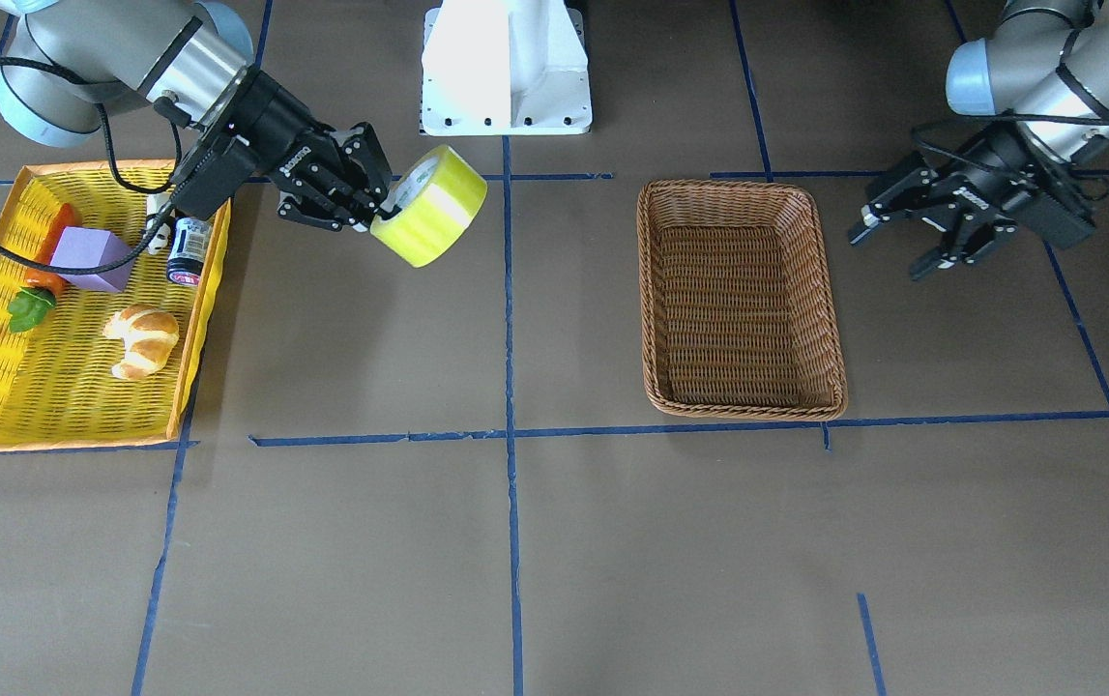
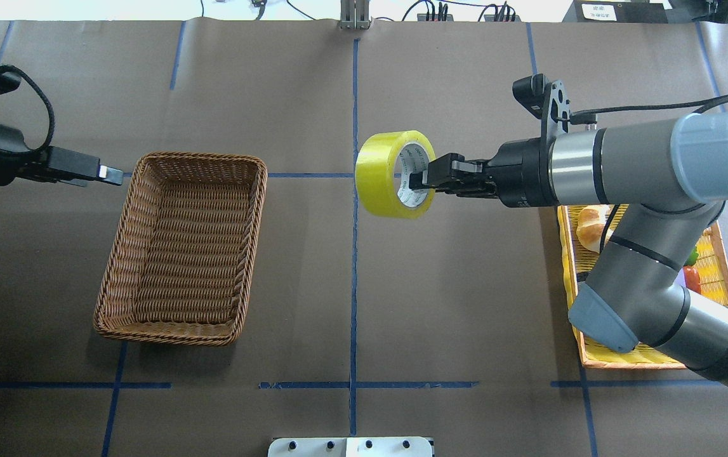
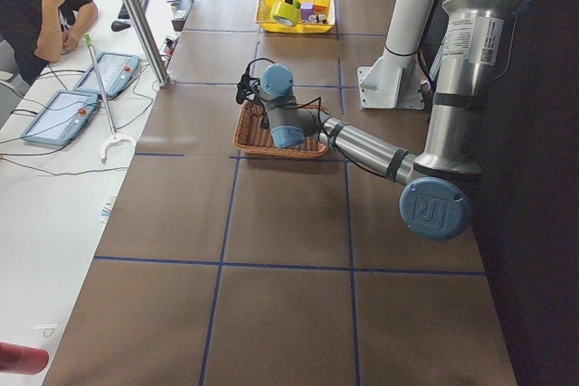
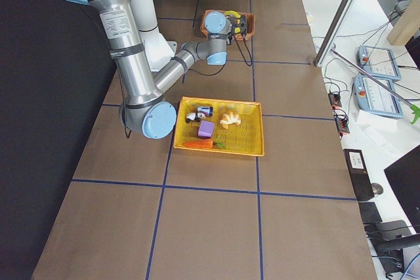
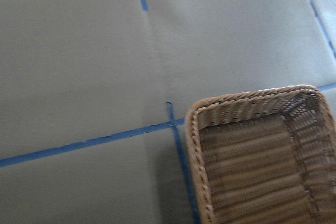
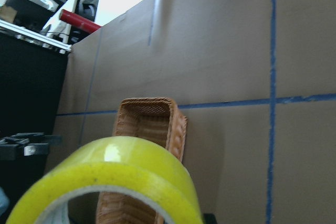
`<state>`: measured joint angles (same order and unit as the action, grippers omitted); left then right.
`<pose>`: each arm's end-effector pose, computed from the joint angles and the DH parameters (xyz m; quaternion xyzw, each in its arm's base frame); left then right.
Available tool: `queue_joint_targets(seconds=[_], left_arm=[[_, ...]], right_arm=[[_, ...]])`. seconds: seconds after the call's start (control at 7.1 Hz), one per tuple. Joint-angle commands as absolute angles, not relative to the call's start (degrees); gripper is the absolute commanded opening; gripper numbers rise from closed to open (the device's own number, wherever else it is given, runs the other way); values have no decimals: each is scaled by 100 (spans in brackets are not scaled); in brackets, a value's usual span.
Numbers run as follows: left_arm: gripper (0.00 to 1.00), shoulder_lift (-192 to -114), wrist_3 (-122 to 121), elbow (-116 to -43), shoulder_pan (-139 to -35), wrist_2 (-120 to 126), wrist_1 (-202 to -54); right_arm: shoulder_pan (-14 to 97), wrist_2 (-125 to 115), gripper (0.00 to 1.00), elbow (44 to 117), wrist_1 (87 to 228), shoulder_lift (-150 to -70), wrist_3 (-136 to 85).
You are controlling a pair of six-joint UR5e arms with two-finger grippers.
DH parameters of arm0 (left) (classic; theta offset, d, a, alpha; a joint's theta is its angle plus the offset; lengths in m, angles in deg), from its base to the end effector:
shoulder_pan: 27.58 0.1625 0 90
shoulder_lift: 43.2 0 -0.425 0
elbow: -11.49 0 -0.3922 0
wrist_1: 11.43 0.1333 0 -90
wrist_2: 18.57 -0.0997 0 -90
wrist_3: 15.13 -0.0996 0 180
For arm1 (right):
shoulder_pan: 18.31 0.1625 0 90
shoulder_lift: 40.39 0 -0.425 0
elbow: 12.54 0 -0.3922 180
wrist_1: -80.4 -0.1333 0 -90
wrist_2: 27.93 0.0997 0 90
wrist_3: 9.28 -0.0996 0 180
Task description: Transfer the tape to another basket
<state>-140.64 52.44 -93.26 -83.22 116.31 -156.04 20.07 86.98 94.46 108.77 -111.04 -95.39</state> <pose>0.2356 -0.4563 0.3548 0.1292 0.6344 0.0202 0.7619 -0.3606 -0.4021 0.2198 0.1337 -0.7383 0.0345 0.6602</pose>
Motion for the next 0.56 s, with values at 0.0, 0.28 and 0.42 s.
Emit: queue_joint_targets(seconds=[0.0, 0.28, 0.42], left_arm=[[100, -14689, 7127, -9328, -7867, 11625, -16642], [100, -15199, 8641, -9528, -7672, 11608, -17287], [100, -15297, 9074, -9869, -7550, 11303, -17297]], right_arm=[[1616, 8633, 0, 9276, 9548, -11167, -9691], [1387, 8396, 0, 9284, 9298, -11185, -9691], [1334, 8369, 0, 9275, 9141, -11194, -9700]])
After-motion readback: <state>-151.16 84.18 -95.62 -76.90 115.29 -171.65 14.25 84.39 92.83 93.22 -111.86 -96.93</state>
